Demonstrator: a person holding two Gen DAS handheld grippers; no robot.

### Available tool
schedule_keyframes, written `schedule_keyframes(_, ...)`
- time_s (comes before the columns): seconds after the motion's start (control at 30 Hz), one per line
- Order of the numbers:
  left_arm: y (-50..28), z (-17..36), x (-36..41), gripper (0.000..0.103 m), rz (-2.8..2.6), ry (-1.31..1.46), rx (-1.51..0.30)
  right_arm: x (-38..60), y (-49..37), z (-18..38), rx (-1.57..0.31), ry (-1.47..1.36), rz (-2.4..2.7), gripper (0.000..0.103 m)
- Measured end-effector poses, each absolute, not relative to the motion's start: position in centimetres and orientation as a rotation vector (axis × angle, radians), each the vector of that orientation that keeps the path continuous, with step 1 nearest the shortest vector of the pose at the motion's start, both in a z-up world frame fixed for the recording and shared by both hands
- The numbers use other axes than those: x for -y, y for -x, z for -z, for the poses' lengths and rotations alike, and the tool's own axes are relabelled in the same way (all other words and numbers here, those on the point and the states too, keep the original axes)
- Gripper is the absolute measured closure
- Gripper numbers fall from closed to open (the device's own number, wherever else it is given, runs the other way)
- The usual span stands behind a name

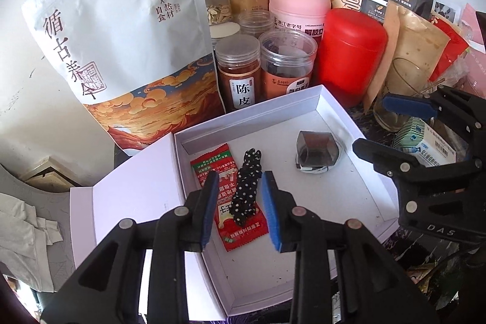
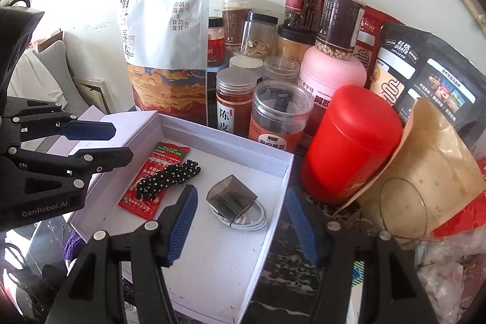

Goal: Organize objects
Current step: 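Lower and release polka-dot item with left tool while right releases case in box, then move left tool to lavender pouch while right tool moves to green cereal bag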

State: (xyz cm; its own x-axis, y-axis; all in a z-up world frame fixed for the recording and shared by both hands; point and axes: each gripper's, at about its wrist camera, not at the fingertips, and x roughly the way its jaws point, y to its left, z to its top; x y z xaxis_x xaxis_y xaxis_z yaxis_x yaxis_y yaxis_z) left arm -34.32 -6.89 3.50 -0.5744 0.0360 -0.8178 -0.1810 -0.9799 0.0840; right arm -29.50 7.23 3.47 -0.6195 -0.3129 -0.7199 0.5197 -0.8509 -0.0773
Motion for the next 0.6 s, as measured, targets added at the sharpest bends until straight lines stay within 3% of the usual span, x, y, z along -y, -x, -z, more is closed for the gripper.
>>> schedule_keyframes(0.3,30.0,-6.7,6.1,0.060,-2.715,1.314,-0.250,-9.0,25.4,-6.2,-0.400,-0.949,2.484,0.040)
schedule_keyframes(0.6,25.5,-8.8,5.1,0.059,-2.737,1.268,-0.230,-10.7,21.4,-7.8,-0.406,-0.917,2.513,0.039)
